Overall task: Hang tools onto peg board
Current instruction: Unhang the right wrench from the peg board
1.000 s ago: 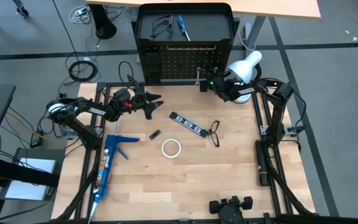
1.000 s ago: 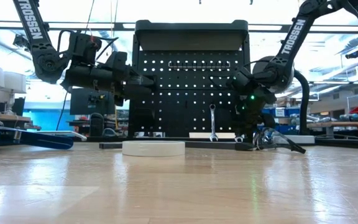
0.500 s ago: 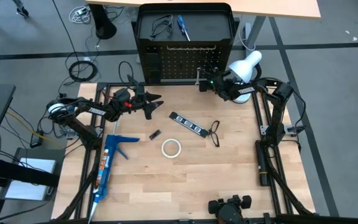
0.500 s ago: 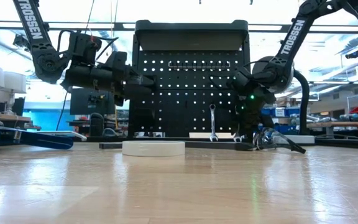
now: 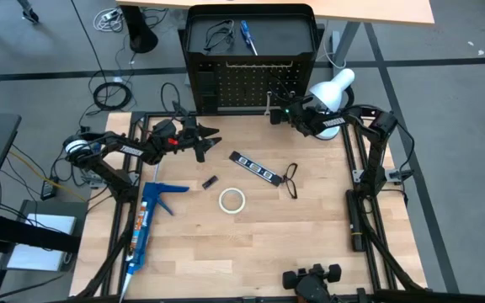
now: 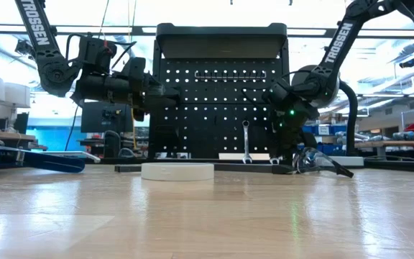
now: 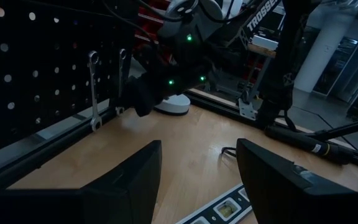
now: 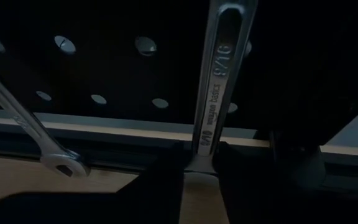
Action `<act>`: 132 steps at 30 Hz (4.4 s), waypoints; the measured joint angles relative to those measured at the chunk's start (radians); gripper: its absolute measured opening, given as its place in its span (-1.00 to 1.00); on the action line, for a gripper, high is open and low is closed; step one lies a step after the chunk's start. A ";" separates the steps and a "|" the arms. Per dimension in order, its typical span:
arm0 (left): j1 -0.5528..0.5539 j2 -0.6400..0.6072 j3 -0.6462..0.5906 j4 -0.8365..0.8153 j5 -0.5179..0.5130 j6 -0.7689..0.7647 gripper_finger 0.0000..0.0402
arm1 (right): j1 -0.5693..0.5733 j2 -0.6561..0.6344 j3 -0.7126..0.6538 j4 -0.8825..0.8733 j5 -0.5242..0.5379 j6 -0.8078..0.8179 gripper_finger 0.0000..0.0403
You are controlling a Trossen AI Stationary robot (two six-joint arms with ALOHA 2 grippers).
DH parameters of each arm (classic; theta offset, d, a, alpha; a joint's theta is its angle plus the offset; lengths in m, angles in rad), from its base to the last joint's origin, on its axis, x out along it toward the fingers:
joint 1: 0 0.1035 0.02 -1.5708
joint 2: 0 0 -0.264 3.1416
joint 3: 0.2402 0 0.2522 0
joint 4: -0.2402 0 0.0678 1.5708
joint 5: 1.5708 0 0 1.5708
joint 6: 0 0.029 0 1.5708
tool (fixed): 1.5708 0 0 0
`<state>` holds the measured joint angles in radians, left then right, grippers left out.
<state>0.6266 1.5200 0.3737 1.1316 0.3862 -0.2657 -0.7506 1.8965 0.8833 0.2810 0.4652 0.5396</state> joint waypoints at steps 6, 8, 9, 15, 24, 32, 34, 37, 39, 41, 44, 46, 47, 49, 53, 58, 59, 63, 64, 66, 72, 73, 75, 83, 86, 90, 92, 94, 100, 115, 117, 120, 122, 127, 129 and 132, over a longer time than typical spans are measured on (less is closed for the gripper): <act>0.000 0.000 0.000 -0.001 0.000 0.000 0.06 | 0.000 -0.003 0.002 -0.001 0.008 0.002 -0.71; 0.000 0.000 0.000 -0.001 0.000 0.000 0.06 | 0.000 -0.003 0.002 -0.002 0.008 0.003 -0.72; 0.000 0.000 0.000 -0.001 0.000 0.000 0.06 | 0.000 -0.003 0.002 -0.002 0.008 0.003 -0.72; 0.000 0.000 0.000 -0.001 0.000 -0.001 0.06 | 0.000 -0.003 0.002 -0.003 0.008 0.002 -0.72; 0.000 0.000 0.000 -0.002 0.005 0.001 0.06 | 0.022 -0.023 0.001 -0.013 0.000 -0.013 -0.73; 0.000 0.000 0.000 -0.003 0.021 0.000 0.06 | 0.027 -0.025 0.001 -0.022 0.008 -0.012 -0.73; 0.000 0.000 0.000 -0.003 0.020 0.000 0.06 | 0.028 -0.025 0.001 -0.022 0.010 -0.012 -0.73; 0.000 0.000 0.000 -0.003 0.020 0.000 0.06 | 0.030 -0.025 0.001 -0.024 0.016 -0.012 -0.73; 0.000 0.000 0.000 -0.003 0.020 0.000 0.06 | 0.035 -0.025 0.001 -0.026 0.029 -0.012 -0.73; 0.000 0.000 0.000 -0.003 0.020 0.000 0.06 | 0.042 -0.025 0.000 -0.027 0.045 -0.015 -0.73; 0.000 0.000 0.000 -0.005 0.020 0.000 0.06 | 0.050 -0.025 0.000 -0.026 0.061 -0.018 -0.73; 0.000 0.000 0.000 -0.005 0.020 0.000 0.06 | 0.051 -0.025 0.000 -0.025 0.066 -0.025 -0.73; 0.000 0.000 0.000 -0.005 0.020 0.000 0.06 | 0.051 -0.025 0.000 -0.024 0.066 -0.030 -0.73; 0.000 0.000 0.000 -0.005 0.020 0.000 0.06 | 0.053 -0.025 0.000 -0.024 0.068 -0.037 -0.73; 0.000 0.000 0.000 -0.005 0.020 0.001 0.06 | 0.056 -0.025 0.000 -0.021 0.070 -0.043 -0.74; 0.000 0.000 0.000 -0.008 0.020 0.002 0.06 | 0.056 -0.033 0.000 -0.028 0.063 -0.047 -0.74; 0.000 0.000 0.000 -0.008 0.020 0.002 0.06 | 0.056 -0.037 0.000 -0.029 0.060 -0.049 -0.74; 0.000 0.000 0.000 -0.010 0.023 0.002 0.06 | 0.057 -0.067 -0.001 -0.059 0.053 -0.056 -0.75; 0.000 0.000 0.000 -0.010 0.025 0.002 0.06 | 0.057 -0.072 -0.001 -0.065 0.050 -0.058 -0.76; 0.000 0.000 0.000 -0.010 0.027 0.002 0.06 | 0.057 -0.086 -0.010 -0.069 0.046 -0.058 -0.77; 0.000 0.000 0.000 -0.010 0.034 0.001 0.06 | 0.053 -0.100 -0.035 -0.052 0.035 -0.049 -0.85; 0.000 0.000 0.000 -0.009 0.035 0.001 0.06 | 0.053 -0.100 -0.039 -0.046 0.034 -0.049 -0.86; 0.000 0.000 0.000 -0.009 0.036 0.000 0.06 | 0.053 -0.100 -0.043 -0.036 0.034 -0.048 -0.85; 0.000 0.000 0.000 -0.008 0.036 0.000 0.06 | 0.026 -0.100 -0.044 0.005 -0.005 -0.073 -0.62; 0.000 0.000 0.000 0.001 0.037 0.000 0.06 | 0.005 -0.100 -0.044 0.032 -0.058 -0.080 -0.53; 0.000 0.000 0.000 0.001 0.038 -0.001 0.06 | -0.015 -0.100 -0.044 0.038 -0.101 -0.079 -0.53; 0.000 0.000 0.000 0.000 0.038 -0.001 0.06 | -0.018 -0.100 -0.044 0.031 -0.112 -0.080 -0.56; 0.000 0.000 0.000 0.000 0.038 -0.001 0.06 | -0.018 -0.100 -0.058 0.050 -0.111 -0.080 -0.58; 0.000 0.000 0.000 -0.001 0.038 -0.001 0.06 | -0.006 -0.100 -0.121 0.174 -0.081 -0.102 -0.47; 0.000 0.000 0.000 0.000 0.038 -0.002 0.06 | 0.056 -0.100 -0.146 0.196 -0.001 -0.052 0.09; 0.000 0.000 0.000 0.000 0.038 -0.002 0.06 | 0.069 -0.100 -0.146 0.195 0.019 -0.050 0.09; 0.000 0.000 0.000 0.000 0.038 -0.002 0.06 | 0.083 -0.100 -0.146 0.179 0.060 -0.049 0.09; 0.000 0.000 0.000 0.000 0.038 -0.002 0.06 | 0.084 -0.100 -0.146 0.181 0.064 -0.060 0.10; 0.000 0.000 0.000 0.014 0.038 -0.002 0.06 | 0.083 -0.065 -0.144 0.240 0.032 -0.067 0.10; 0.000 0.000 0.000 0.018 0.037 -0.003 0.06 | 0.095 -0.024 -0.133 0.256 0.015 -0.075 0.10; 0.000 0.000 0.000 0.014 0.043 -0.003 0.06 | 0.128 -0.013 -0.126 0.266 0.078 -0.087 0.10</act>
<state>0.6270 1.5200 0.3737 1.1457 0.4296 -0.2683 -0.6226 1.8830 0.7577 0.5474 0.5431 0.4528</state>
